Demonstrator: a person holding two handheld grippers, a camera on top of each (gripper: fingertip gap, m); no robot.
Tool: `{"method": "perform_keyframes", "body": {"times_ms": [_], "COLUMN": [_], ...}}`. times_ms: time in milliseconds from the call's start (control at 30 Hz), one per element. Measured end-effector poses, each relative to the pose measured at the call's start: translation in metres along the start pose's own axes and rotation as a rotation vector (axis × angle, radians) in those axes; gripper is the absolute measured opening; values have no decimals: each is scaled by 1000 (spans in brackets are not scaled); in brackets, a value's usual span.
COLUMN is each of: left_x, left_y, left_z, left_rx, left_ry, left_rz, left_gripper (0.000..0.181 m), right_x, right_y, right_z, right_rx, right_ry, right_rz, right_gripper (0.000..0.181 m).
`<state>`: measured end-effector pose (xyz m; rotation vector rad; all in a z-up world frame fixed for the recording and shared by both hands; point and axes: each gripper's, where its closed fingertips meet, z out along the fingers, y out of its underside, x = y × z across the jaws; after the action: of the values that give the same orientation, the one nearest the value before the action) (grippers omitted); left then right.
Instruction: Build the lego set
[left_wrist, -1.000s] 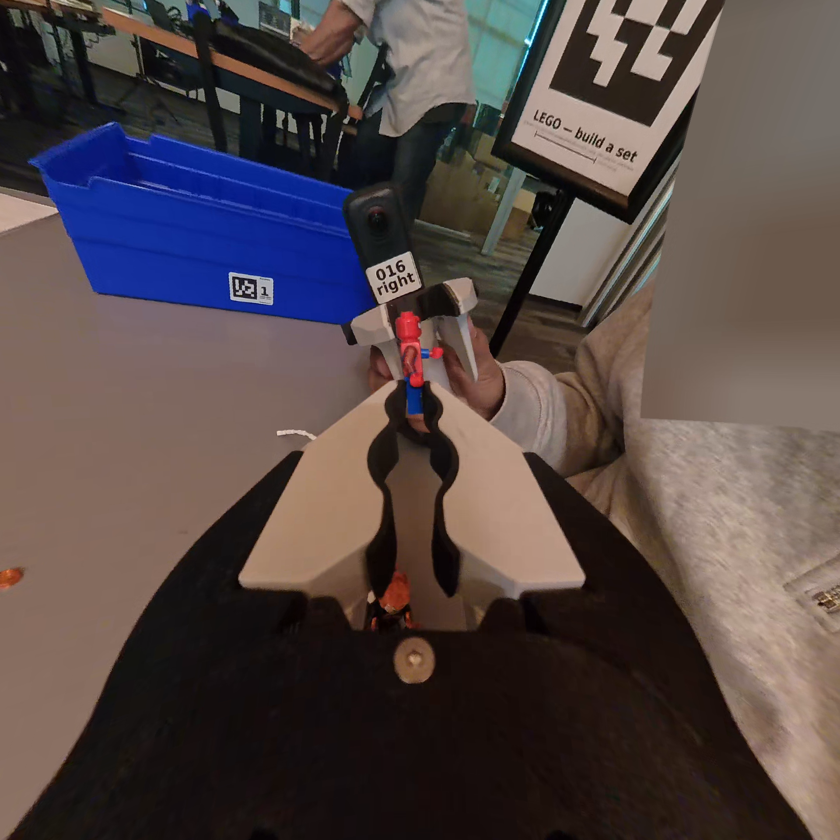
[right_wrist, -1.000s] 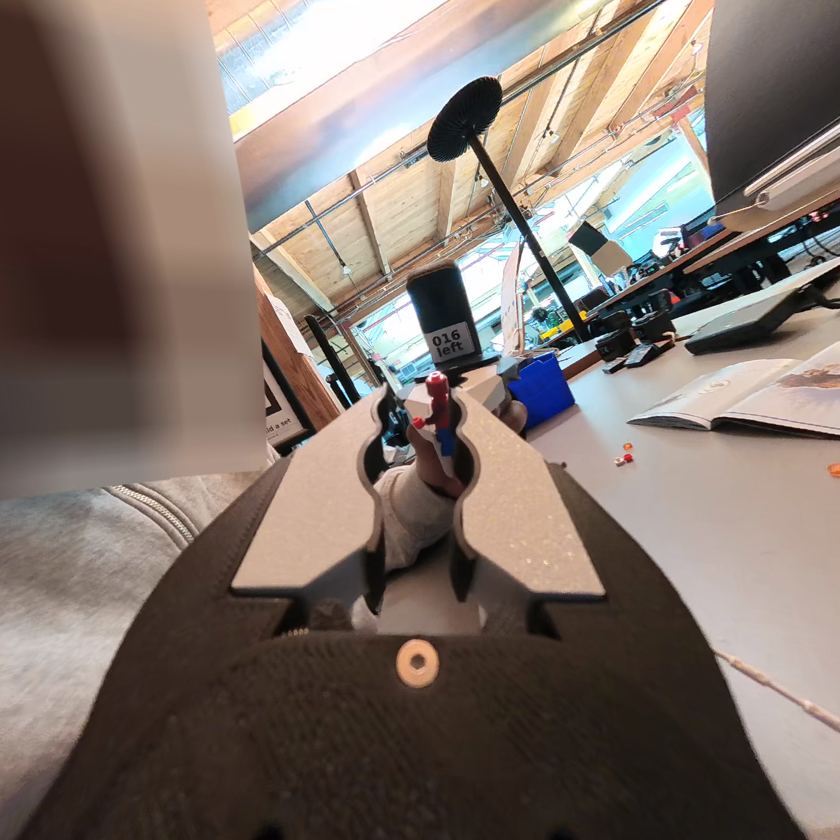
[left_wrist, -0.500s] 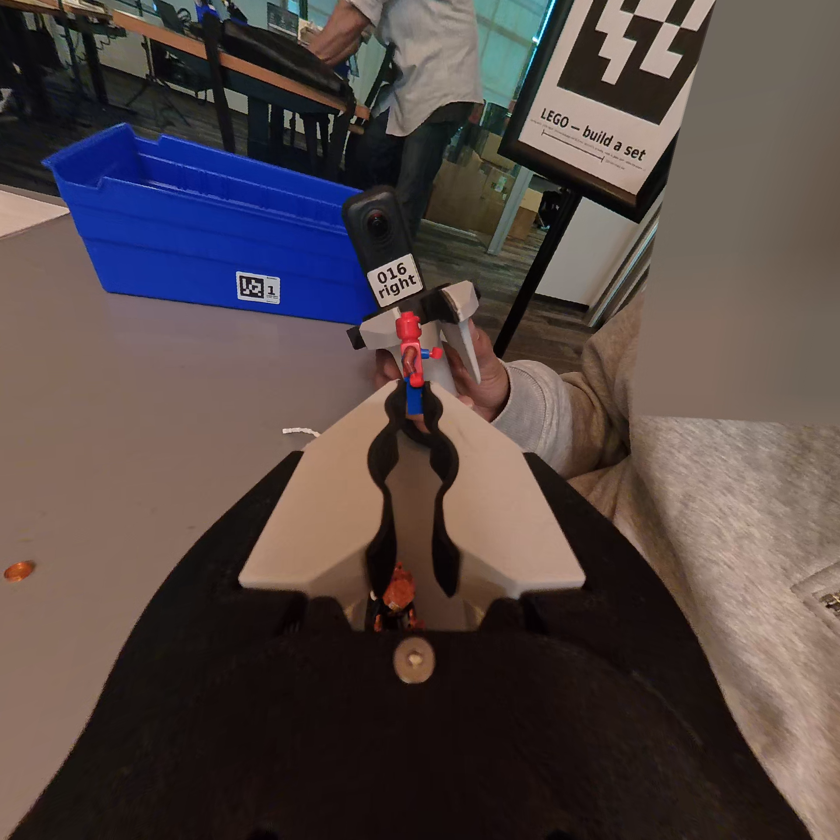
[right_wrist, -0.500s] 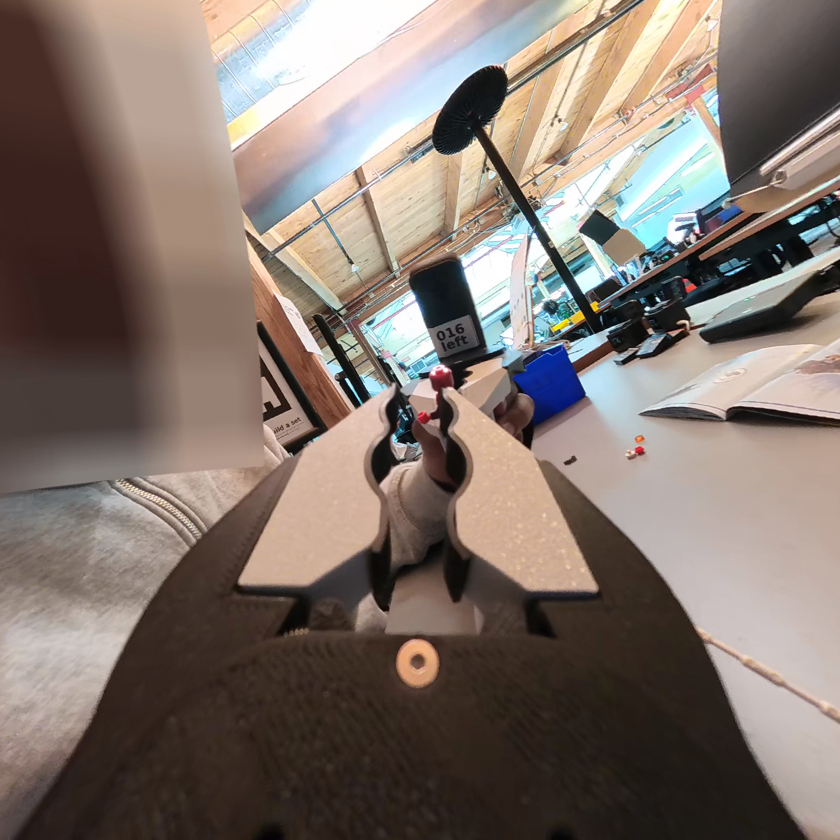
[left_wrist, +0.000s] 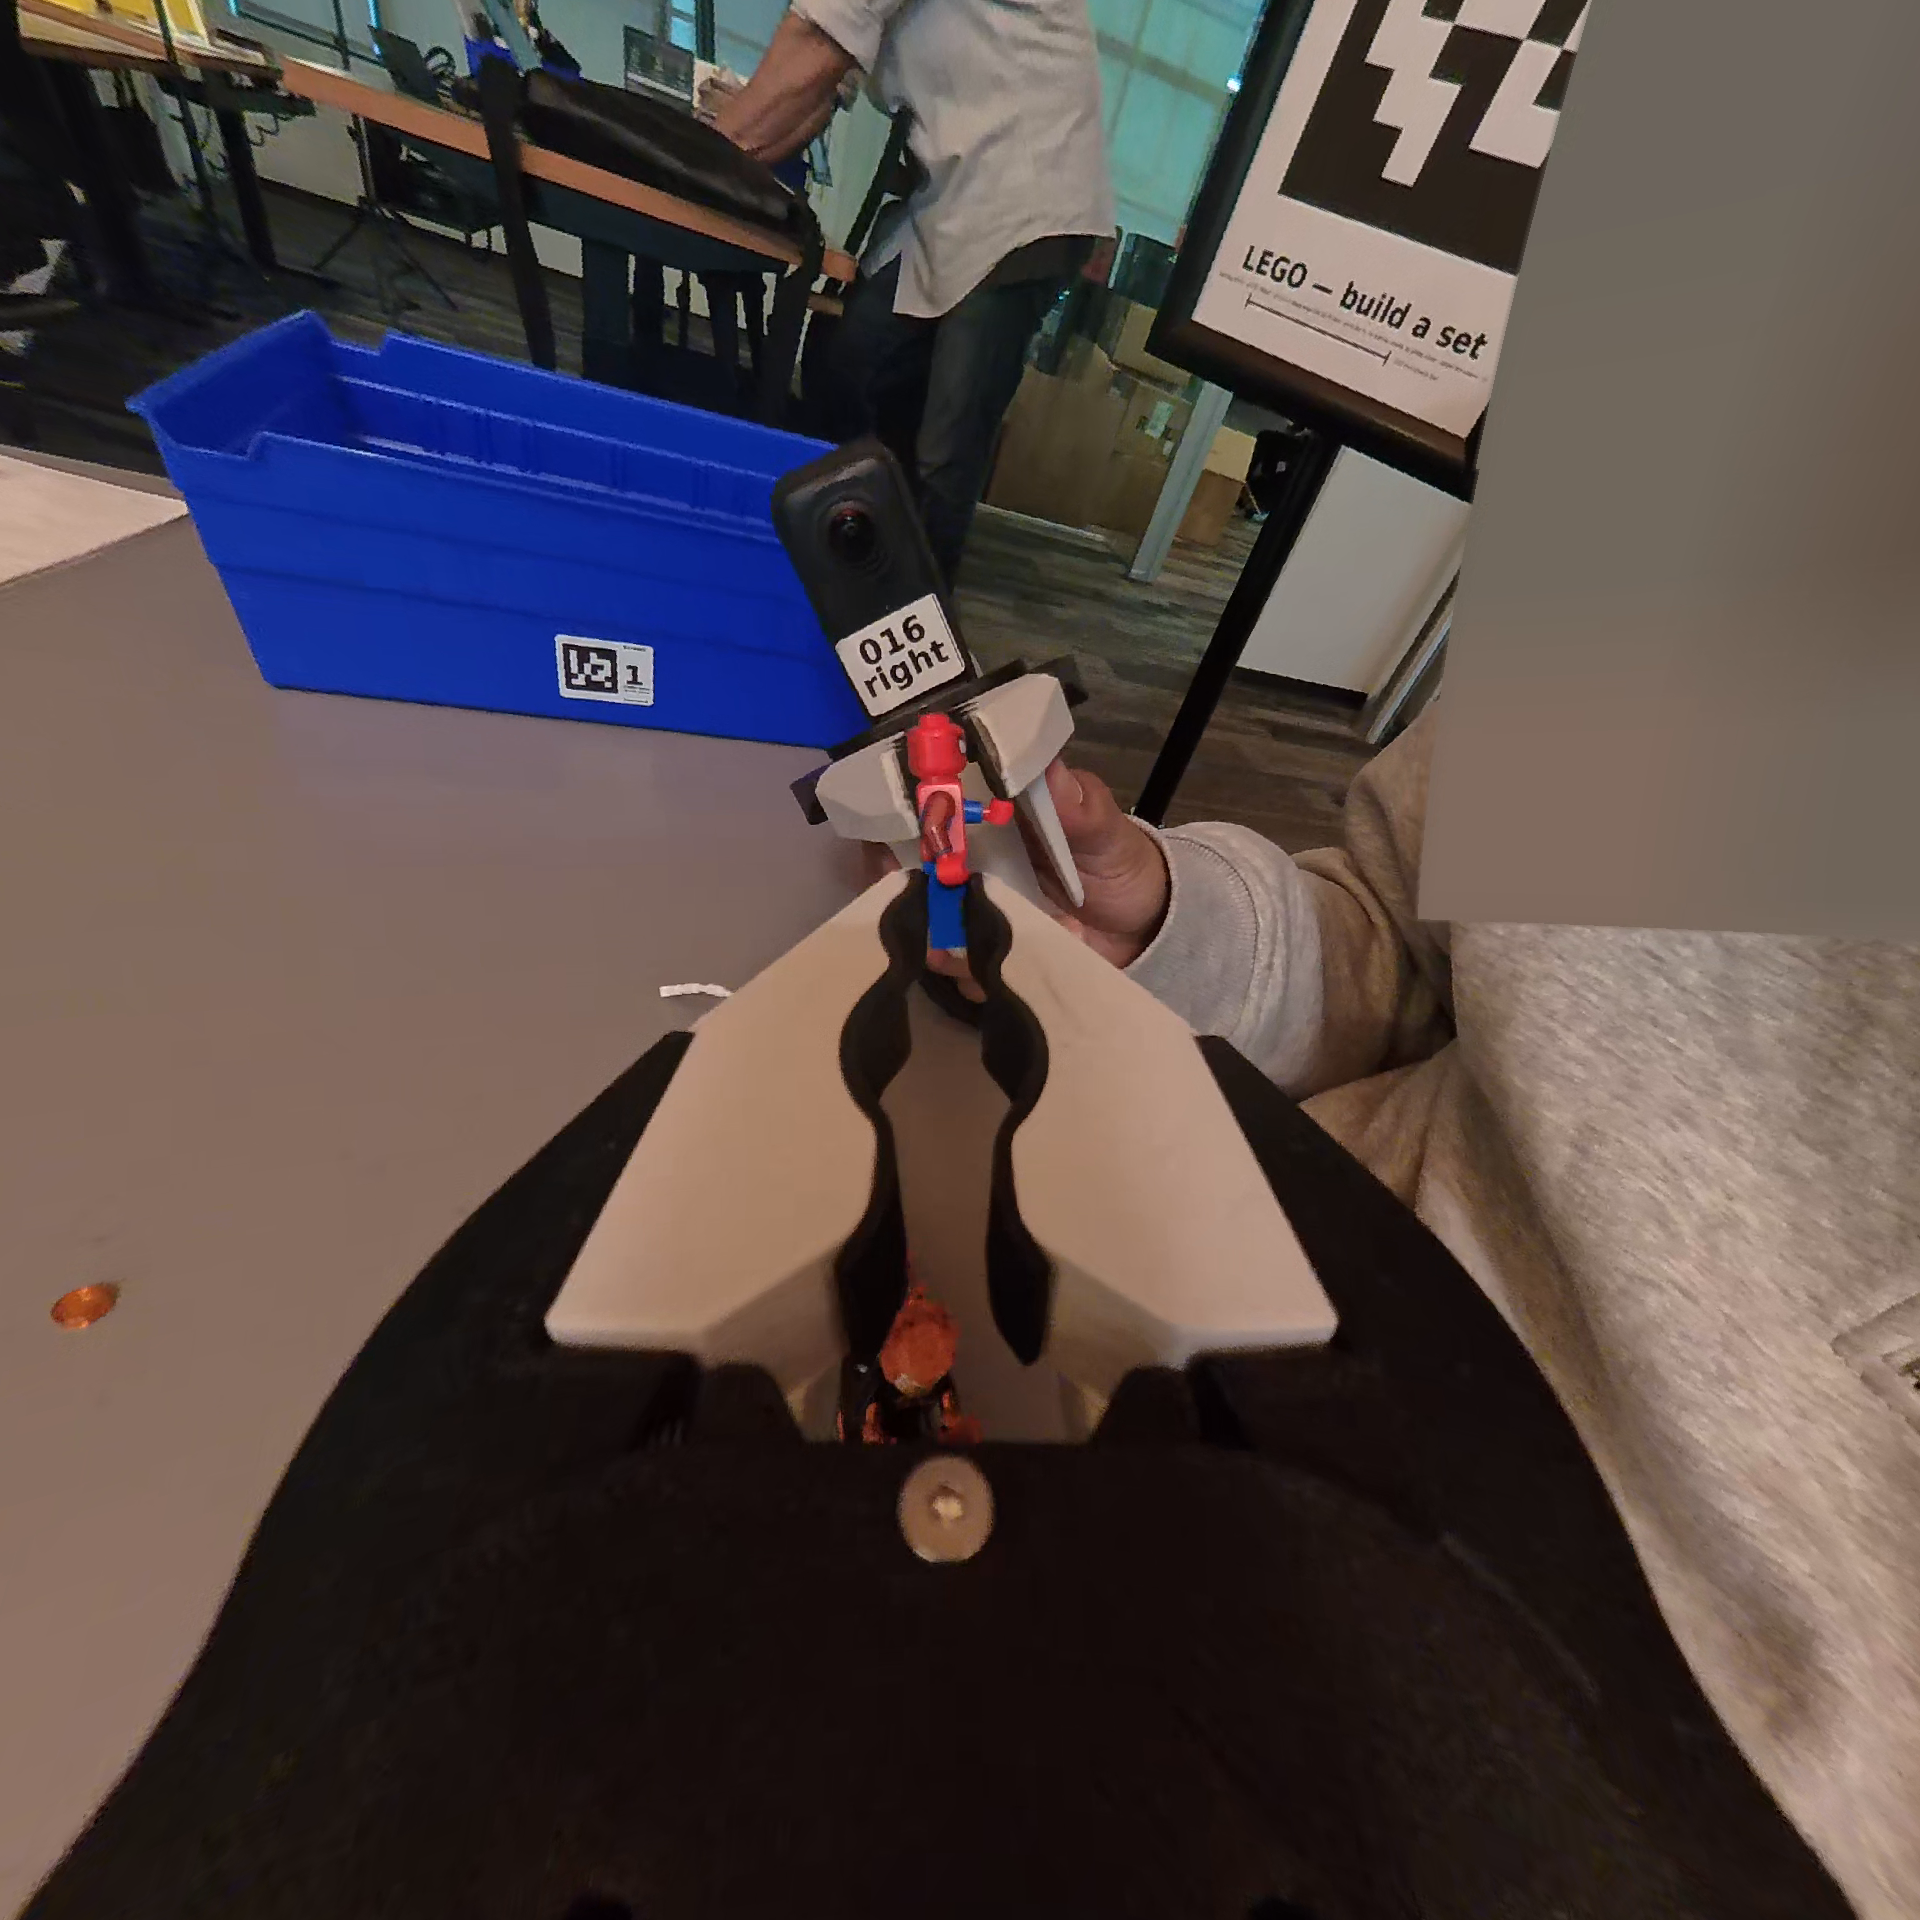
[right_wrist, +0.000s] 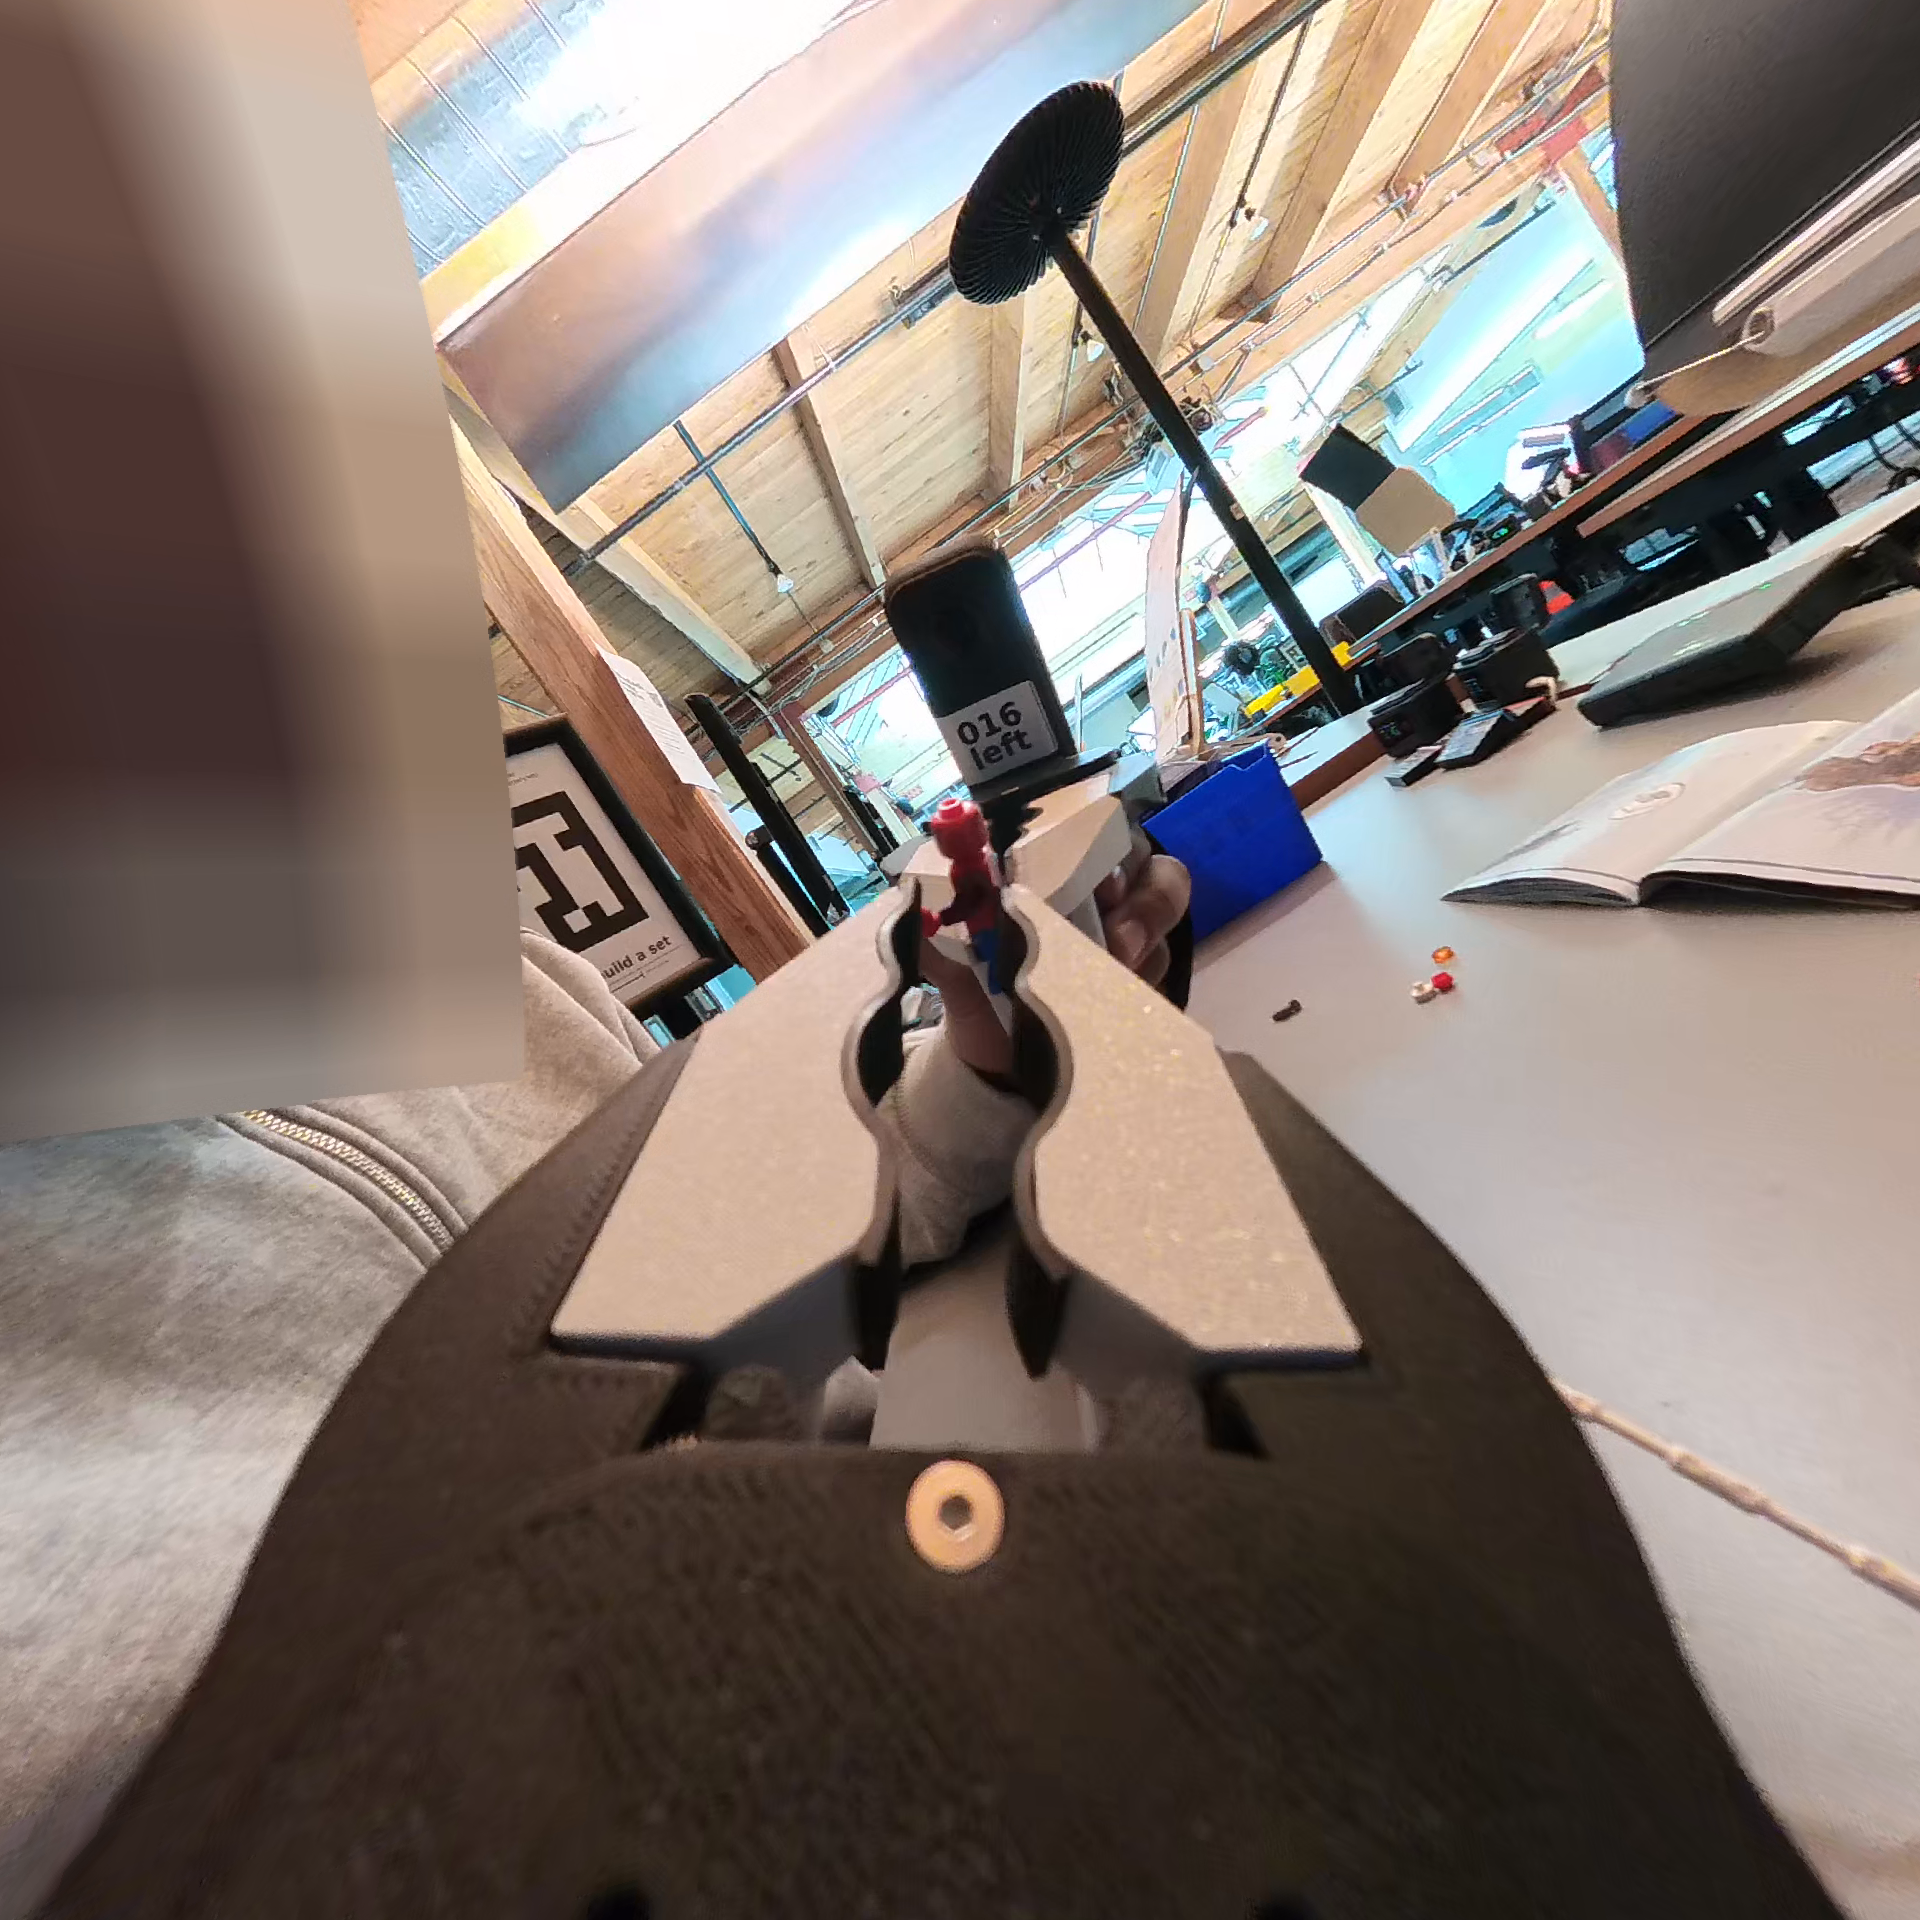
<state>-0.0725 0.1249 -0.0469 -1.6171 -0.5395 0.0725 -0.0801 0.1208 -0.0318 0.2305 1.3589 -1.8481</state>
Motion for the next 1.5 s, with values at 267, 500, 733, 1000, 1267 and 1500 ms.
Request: {"method": "perform_keyframes", "body": {"times_ms": [267,500,733,1000,1267,1500], "left_x": [1,1,3,16,16,13], "left_y": [1,0,-1,2,5,8], "left_z": [0,-2,-4,-10,-12,-13], "left_rx": [-9,11,29,16,-4,-16], "left_ry": [8,21,53,240,249,245], "left_rz": [-5,-28,-64,-228,-244,-259], "left_gripper": [4,3,4,4,4,4], "right_x": [0,5,2,-4,0,4], "right_y": [2,8,10,19,21,22], "right_z": [-2,0,2,6,7,7], "right_rx": [-8,-53,-74,-147,-185,-206], "right_ry": [-20,8,30,48,144,207], "right_rz": [37,25,-50,-201,-367,-460], "right_gripper": [10,2,2,0,0,1]}}
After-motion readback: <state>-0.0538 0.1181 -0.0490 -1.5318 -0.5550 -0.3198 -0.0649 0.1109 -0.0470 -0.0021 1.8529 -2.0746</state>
